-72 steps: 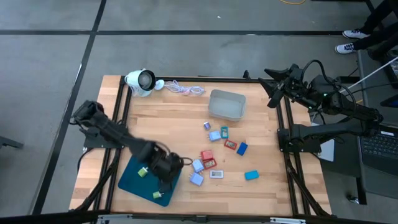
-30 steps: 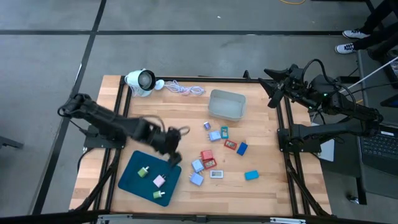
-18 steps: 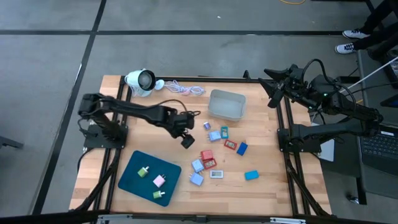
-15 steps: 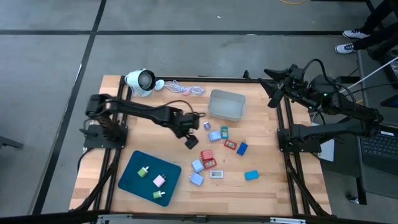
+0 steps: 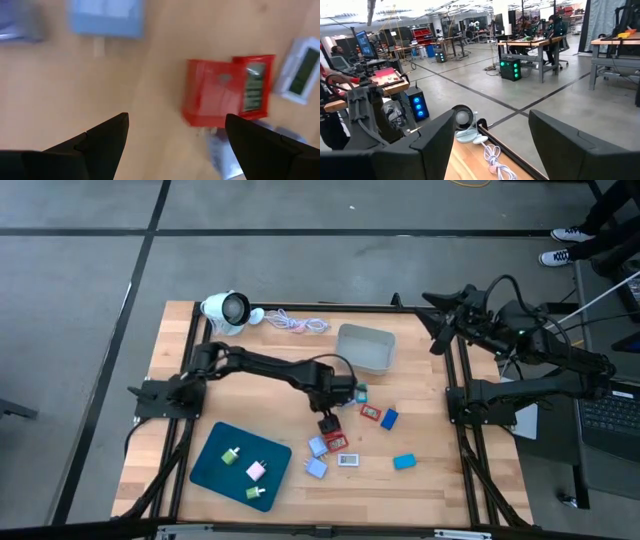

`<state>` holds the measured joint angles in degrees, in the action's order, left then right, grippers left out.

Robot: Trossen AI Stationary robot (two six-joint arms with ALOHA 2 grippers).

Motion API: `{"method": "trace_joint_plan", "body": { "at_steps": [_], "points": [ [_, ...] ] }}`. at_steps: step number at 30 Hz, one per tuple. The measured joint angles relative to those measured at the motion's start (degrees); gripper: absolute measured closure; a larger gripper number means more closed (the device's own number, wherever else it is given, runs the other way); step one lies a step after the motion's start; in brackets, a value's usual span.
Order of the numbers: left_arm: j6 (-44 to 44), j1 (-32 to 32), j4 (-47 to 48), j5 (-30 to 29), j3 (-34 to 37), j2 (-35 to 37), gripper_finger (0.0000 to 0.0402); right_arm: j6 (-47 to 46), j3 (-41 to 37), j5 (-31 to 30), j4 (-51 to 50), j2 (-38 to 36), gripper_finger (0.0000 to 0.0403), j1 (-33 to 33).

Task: Pick & Place Office items
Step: Put the red charger adapter into the blue bin

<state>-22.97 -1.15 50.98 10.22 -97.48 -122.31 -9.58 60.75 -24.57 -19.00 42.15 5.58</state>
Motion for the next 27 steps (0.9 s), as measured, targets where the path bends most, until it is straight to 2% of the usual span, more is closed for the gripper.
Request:
{"method": "trace_joint_plan", "body": {
  "at_steps": [8, 17, 22, 25, 27],
  "points": [
    [-4.1, -2.6, -3.3, 1.5, -0.1, -0.7, 0.0075, 0.1, 0.0, 1.0, -0.7, 0.0, 0.0146, 0.0],
    [-7.6, -4.6, -4.0, -1.8, -0.1, -3.9, 0.0074, 0.4, 0.0, 1.1, -0.8, 0.4, 0.0146, 0.0],
    [-7.7, -3.9, -5.8, -1.1, -0.3, -5.3, 0.0076, 0.1, 0.0, 1.1, -0.7, 0.7, 0.0146, 0.0],
    [-6.0, -3.3, -5.7, -1.7, -0.3, -5.4, 0.0090, -0.3, 0.0, 1.1, -0.8, 0.9, 0.0146, 0.0],
    [-5.3, -2.6, -5.5, -0.7, -0.2, -5.4, 0.0115, -0.3, 0.0, 1.1, -0.7, 0.9, 0.0146, 0.0]
  ]
}}
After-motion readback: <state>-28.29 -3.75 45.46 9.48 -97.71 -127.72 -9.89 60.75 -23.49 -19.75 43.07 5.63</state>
